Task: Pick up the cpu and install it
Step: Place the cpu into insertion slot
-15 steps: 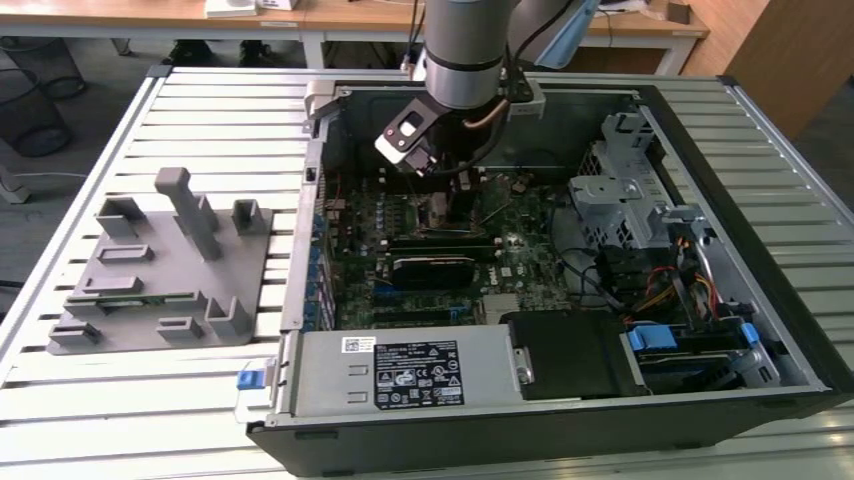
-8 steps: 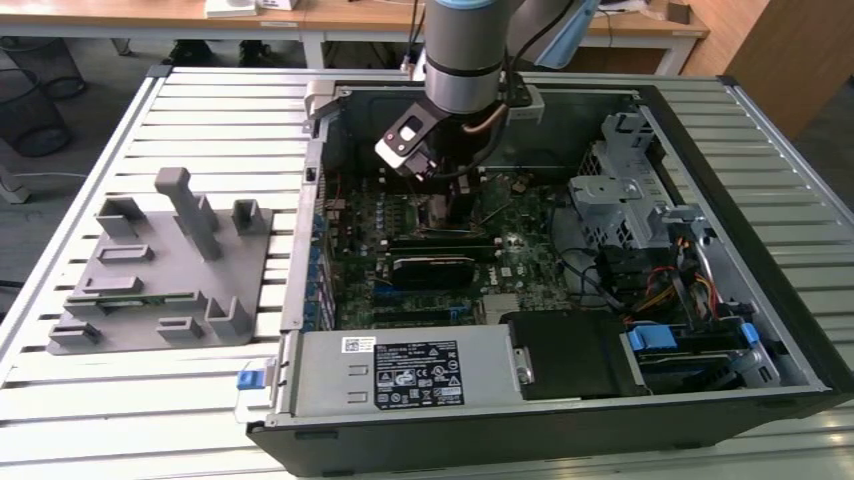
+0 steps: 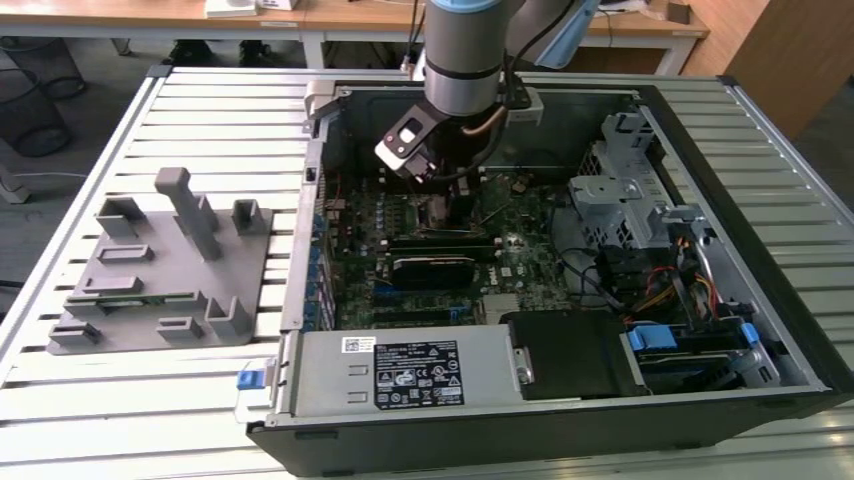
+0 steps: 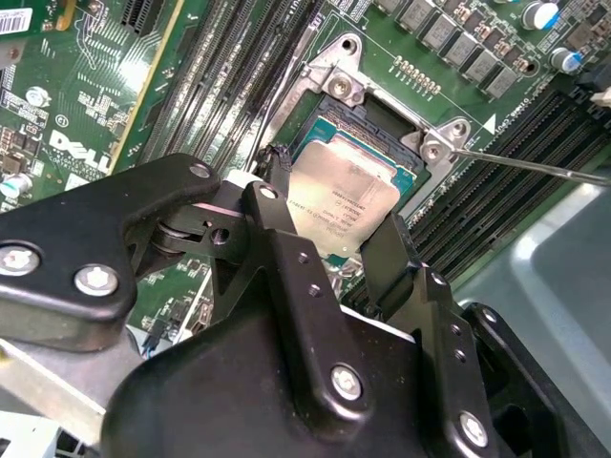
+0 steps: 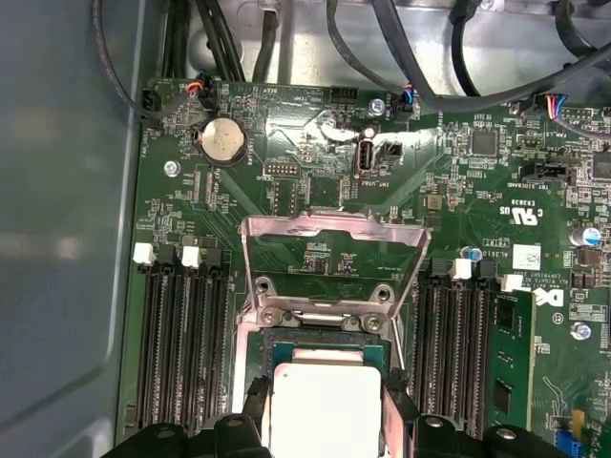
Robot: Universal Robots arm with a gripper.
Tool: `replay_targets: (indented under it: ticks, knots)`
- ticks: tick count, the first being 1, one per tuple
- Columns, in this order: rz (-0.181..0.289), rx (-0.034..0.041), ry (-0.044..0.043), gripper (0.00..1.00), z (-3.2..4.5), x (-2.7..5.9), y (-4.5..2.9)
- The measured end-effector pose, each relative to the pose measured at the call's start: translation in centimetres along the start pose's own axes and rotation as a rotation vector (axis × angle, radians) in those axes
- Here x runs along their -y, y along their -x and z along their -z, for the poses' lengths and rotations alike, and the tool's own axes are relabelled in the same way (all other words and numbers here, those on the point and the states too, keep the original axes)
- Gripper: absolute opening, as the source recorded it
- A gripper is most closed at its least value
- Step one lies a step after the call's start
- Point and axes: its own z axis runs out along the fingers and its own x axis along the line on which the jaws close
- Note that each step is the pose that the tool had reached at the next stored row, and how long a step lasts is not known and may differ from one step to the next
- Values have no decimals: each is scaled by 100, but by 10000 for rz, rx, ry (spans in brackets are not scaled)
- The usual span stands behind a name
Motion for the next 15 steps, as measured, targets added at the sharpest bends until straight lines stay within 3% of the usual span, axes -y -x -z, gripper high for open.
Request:
replay_targets:
  ticks: [15]
  knots:
    - [0, 4, 1, 55, -27, 1, 0]
